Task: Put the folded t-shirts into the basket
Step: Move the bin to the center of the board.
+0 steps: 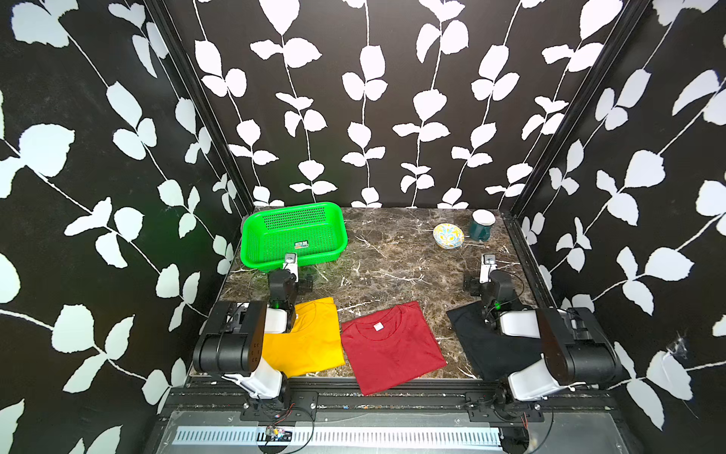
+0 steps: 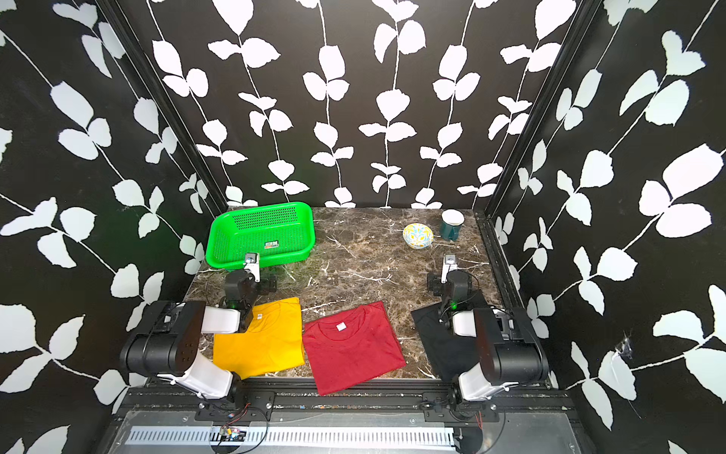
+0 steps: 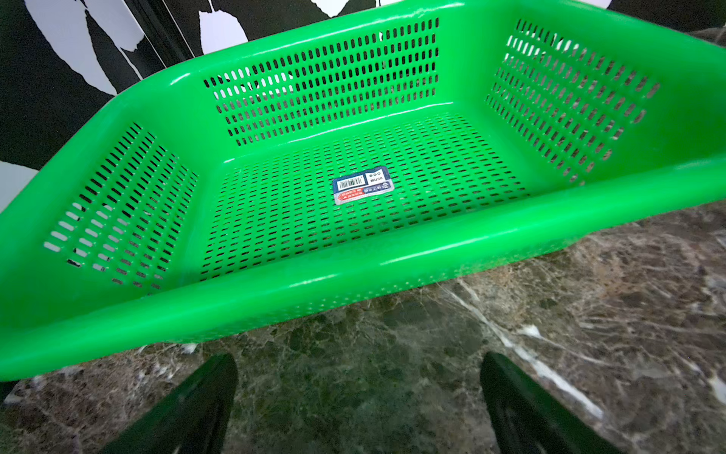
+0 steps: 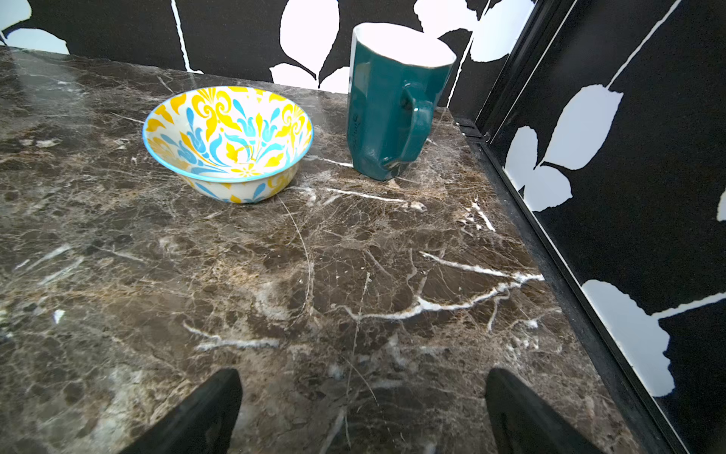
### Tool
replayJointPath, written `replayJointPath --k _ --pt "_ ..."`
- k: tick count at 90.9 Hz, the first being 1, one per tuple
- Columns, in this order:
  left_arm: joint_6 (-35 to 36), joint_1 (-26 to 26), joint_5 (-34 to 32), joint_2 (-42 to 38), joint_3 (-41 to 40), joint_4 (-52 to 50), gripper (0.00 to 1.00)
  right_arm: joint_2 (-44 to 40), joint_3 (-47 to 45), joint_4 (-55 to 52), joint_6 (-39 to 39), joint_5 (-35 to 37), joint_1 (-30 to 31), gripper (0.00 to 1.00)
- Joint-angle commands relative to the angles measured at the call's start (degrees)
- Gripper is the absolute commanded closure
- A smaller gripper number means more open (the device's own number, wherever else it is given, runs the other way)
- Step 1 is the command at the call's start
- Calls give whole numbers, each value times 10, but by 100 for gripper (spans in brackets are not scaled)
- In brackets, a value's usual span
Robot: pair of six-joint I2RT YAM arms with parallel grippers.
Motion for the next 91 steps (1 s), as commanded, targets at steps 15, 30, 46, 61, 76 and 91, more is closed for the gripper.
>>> replayJointPath --k 15,30,46,61,76,91 --pt "-5 1 -5 -14 4 3 2 -1 6 5 7 3 -3 2" --pt "-5 0 -4 -14 6 1 1 -2 5 5 7 3 -3 1" --pt "-5 0 -3 -15 5 2 1 -58 31 -85 42 65 -11 1" --pt "14 -6 10 -47 18 -28 2 -198 144 -400 43 56 -14 1" --pt "-96 -34 -130 -156 143 -362 1 -263 252 -611 119 66 -14 1" --pt "-173 -41 -70 -255 161 -463 1 -313 292 -782 341 88 -19 1"
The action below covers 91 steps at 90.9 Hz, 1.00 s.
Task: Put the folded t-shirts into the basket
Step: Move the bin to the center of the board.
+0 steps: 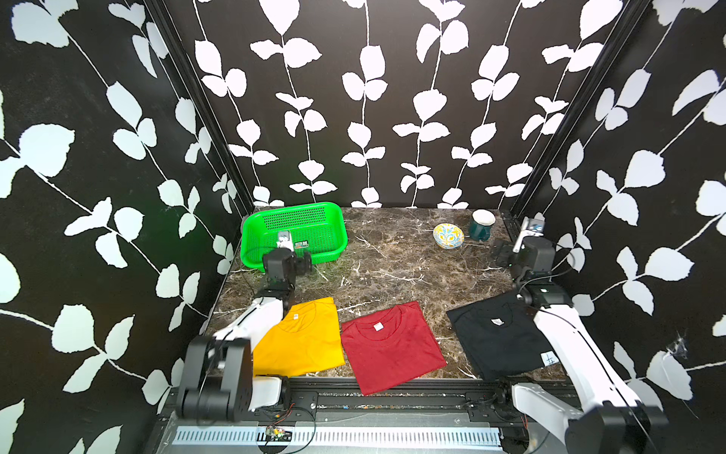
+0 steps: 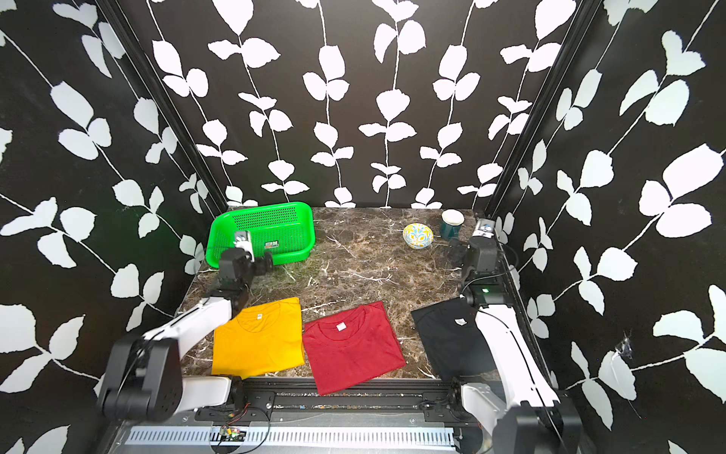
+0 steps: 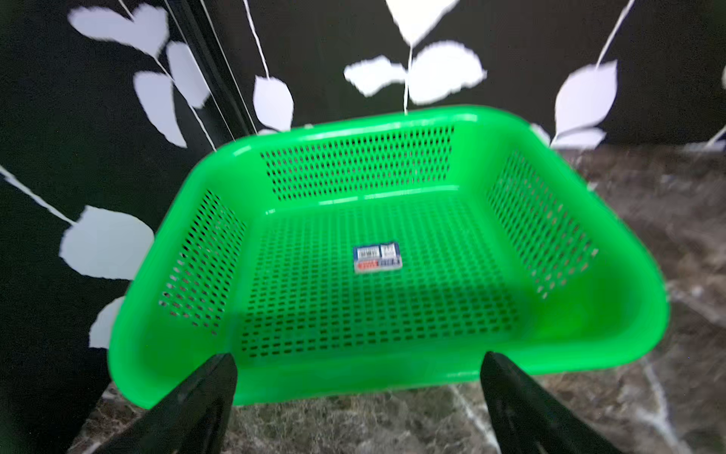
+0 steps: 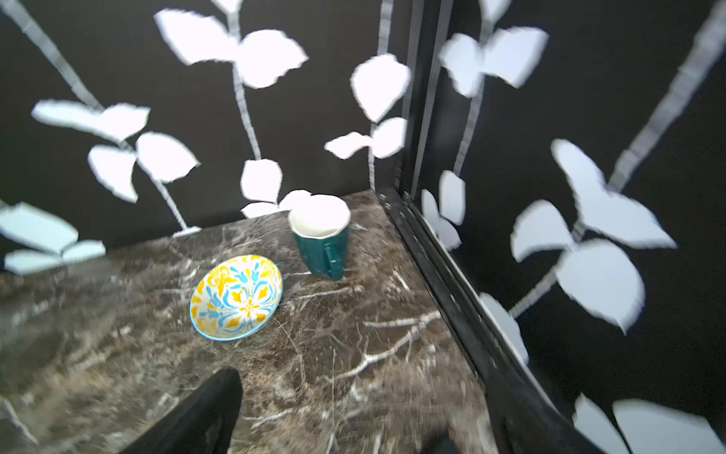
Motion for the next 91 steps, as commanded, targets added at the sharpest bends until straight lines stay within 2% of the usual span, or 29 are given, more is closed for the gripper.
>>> replayJointPath --k 1,10,15,21,25,29,41,50,63,72,91 --pt "-83 -6 13 -69 -2 -139 1 -24 -4 -176 135 -21 -5 1" --pt "-129 -6 50 -126 -29 -131 1 -43 -21 -159 114 -129 -1 1" --pt "-171 -4 74 -135 -62 -52 1 -44 -27 -152 102 -170 20 1" --pt "-157 1 169 -93 -42 9 1 -35 -33 -143 88 -197 65 1" --pt "-131 0 225 -48 8 -30 1 -22 -31 -139 77 -215 103 1" --pt "-107 -11 236 -6 61 -92 2 -5 -26 -139 63 -225 147 1" --pt "-27 -75 199 79 138 -134 1 48 -11 -136 33 -242 261 1" --pt "-29 -85 221 164 225 -176 1 86 -2 -129 39 -251 301 1" --pt "-44 -91 244 286 341 -217 2 111 10 -143 66 -214 311 1" --pt "-61 -97 259 353 398 -239 9 120 25 -180 82 -178 311 2" --pt "-91 -124 271 436 480 -284 14 120 37 -219 98 -158 311 2"
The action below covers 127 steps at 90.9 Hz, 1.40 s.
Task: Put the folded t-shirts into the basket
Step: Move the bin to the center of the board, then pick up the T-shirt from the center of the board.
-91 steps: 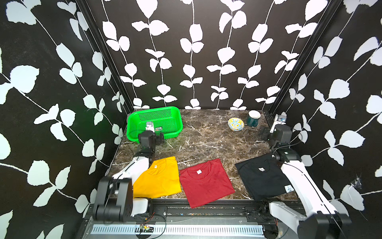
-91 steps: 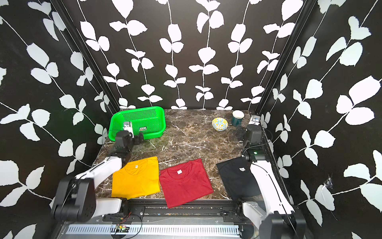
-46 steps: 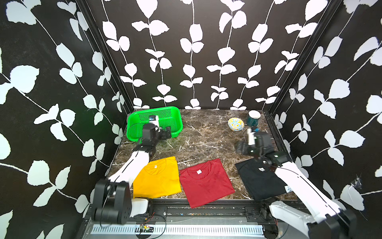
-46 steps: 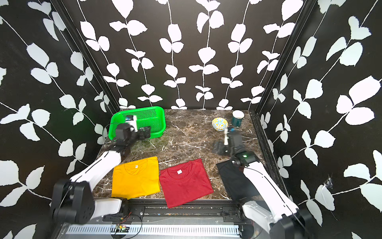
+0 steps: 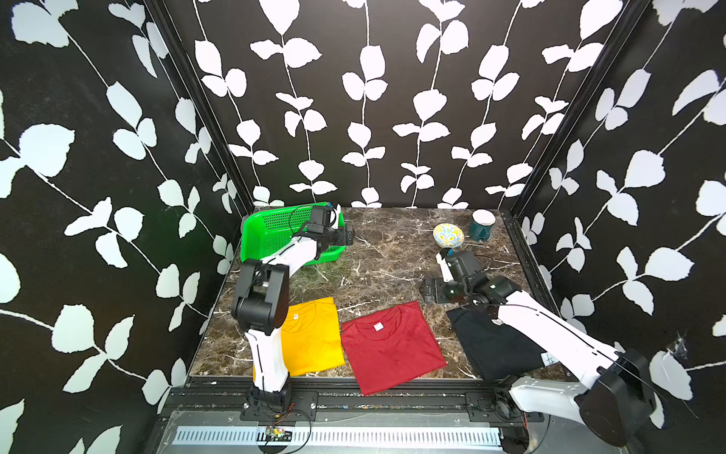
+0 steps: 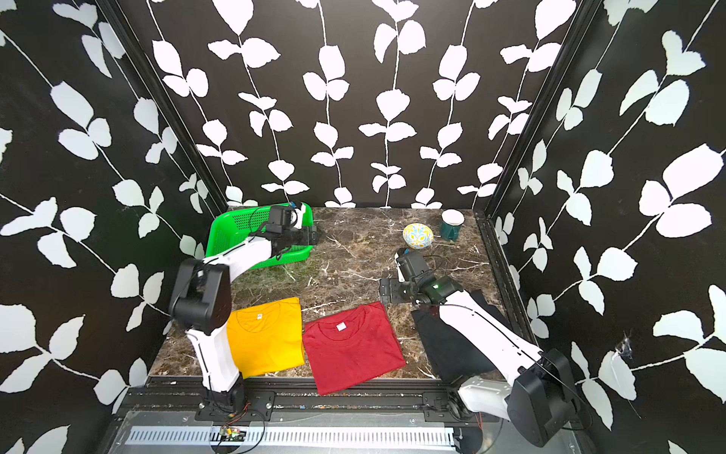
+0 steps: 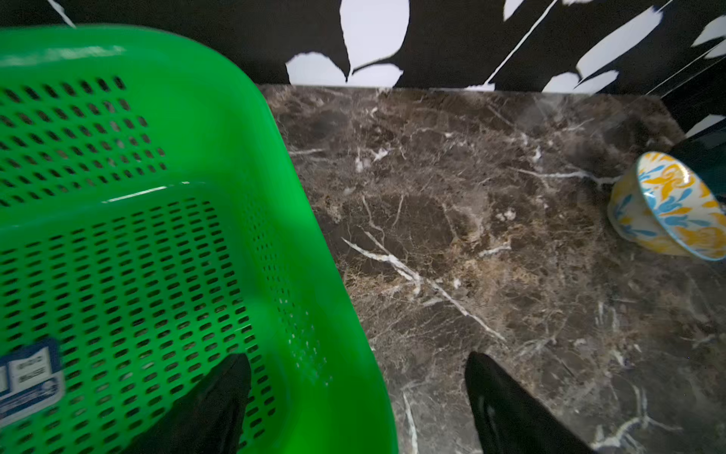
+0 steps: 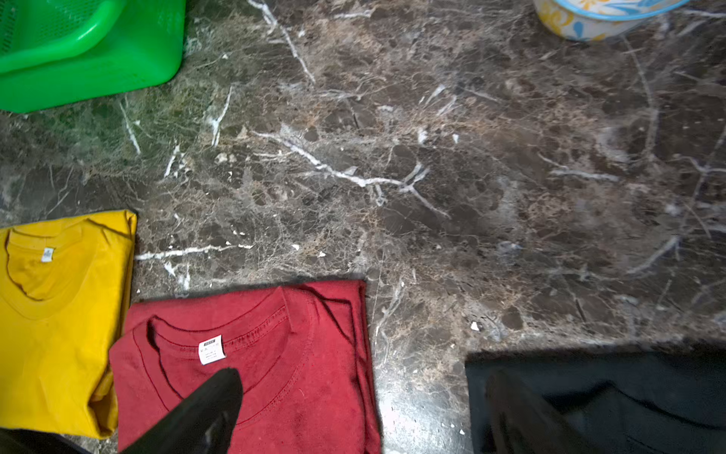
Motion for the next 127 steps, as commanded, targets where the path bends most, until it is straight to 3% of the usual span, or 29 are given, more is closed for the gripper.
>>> replayJointPath --k 1,15,24,35,49,61,72,80,97,103,111,127 --pt "-16 -27 22 7 40 -51 14 -3 11 -32 19 25 3 1" --pt "-45 -89 25 11 48 -16 14 -21 7 -38 26 42 3 1" --pt "-82 -141 31 22 50 33 13 -32 7 -53 41 93 2 1" --pt "-93 -193 21 77 131 38 13 -54 -4 -72 76 147 -13 1" --pt "-97 -214 46 157 254 17 13 -75 -15 -83 67 69 -22 1" --pt "-101 -215 67 147 264 15 13 -78 -35 -91 42 -76 4 4" --pt "-89 -215 76 65 189 21 12 -86 -77 -46 74 -163 68 6" --pt "-75 -216 63 -26 96 31 11 -86 -131 36 141 -219 110 7" --pt "-8 -215 -25 -228 -124 60 10 -20 -214 178 228 -258 167 7" --pt "2 -215 -53 -284 -191 63 10 17 -227 172 247 -243 166 7" --pt "5 -216 -69 -344 -275 70 10 42 -220 70 258 -155 142 5" --pt "8 -223 -79 -414 -385 27 11 -8 -217 -58 249 -42 45 4"
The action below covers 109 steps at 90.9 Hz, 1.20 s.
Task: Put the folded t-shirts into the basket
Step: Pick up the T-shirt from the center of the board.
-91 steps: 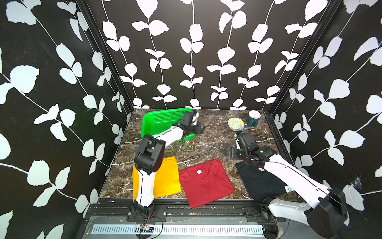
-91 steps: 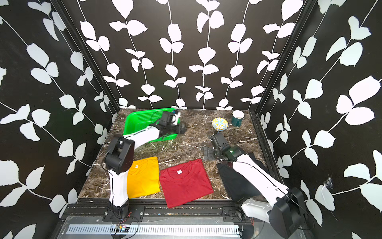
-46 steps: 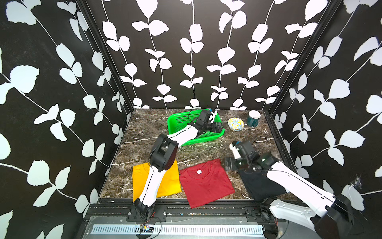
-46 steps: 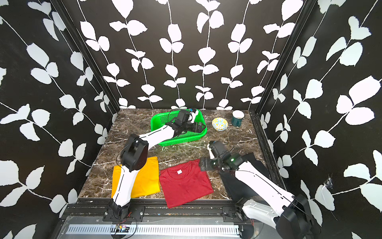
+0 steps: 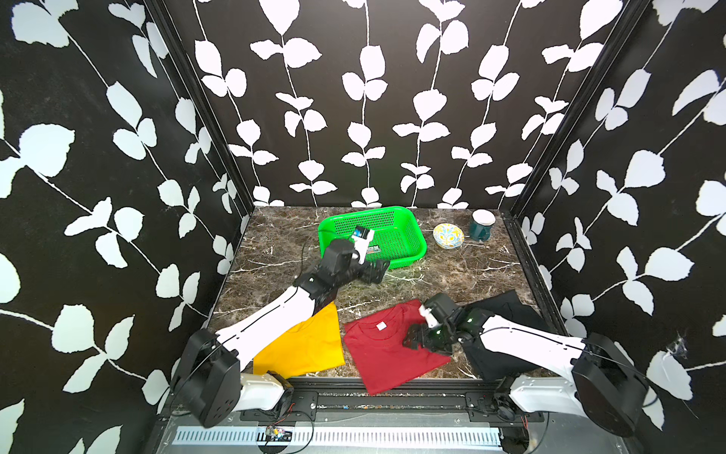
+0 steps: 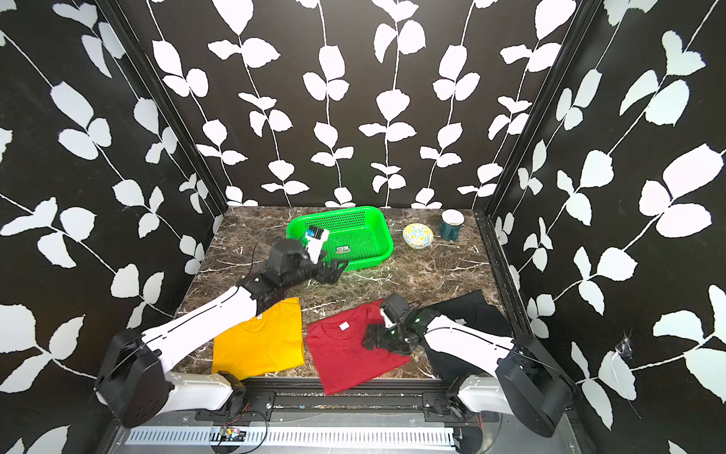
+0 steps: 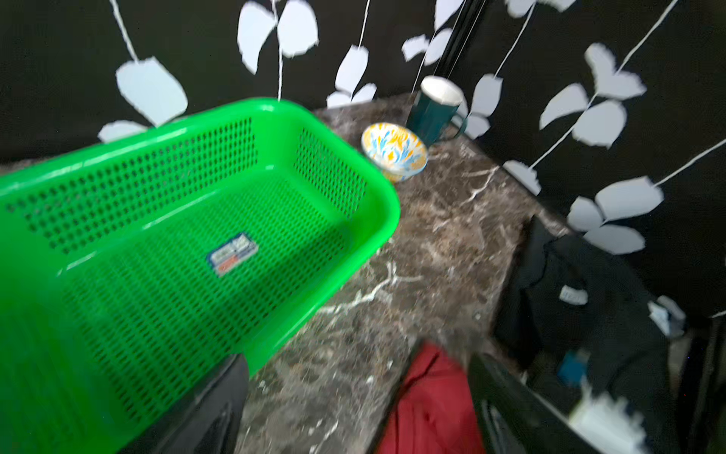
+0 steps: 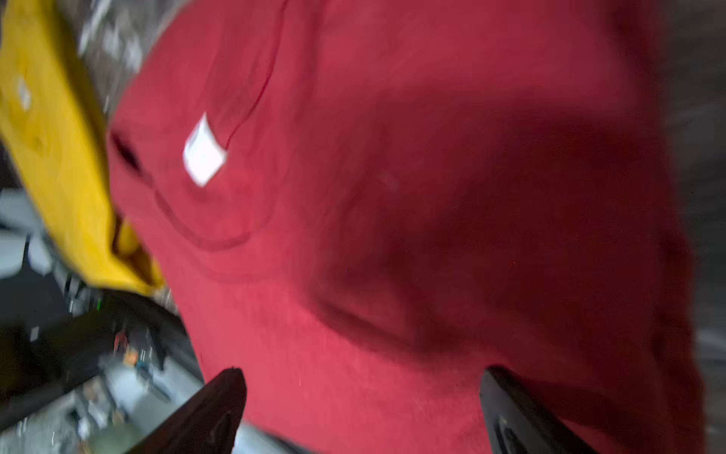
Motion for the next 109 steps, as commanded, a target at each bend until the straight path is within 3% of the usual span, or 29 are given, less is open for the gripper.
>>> replayJointPath --k 1,15,31,40,47,61,80,98,104,109 --pt "14 -6 -25 -23 -63 -42 11 -23 -9 -135 6 125 -46 4" --pt "9 -39 -23 -28 -113 -26 11 -52 46 -159 -37 144 -47 3" --pt "50 -73 13 31 -96 -22 12 -36 119 -188 -73 121 -49 2" --pt "62 -77 47 61 -89 -45 11 -35 167 -240 -61 176 -59 2" --pt "69 -80 33 70 -97 -68 12 -36 197 -266 -42 206 -75 1" --pt "60 -84 47 95 -110 -80 13 -34 230 -252 -25 197 -91 1" --pt "43 -86 101 112 -120 -101 28 -2 268 -260 -34 179 -93 1" --pt "32 -117 95 115 -131 -101 32 43 294 -265 1 175 -94 1" --pt "39 -117 99 127 -128 -95 45 69 297 -249 22 157 -93 1" --pt "47 -117 107 138 -121 -88 66 93 301 -231 36 140 -94 1"
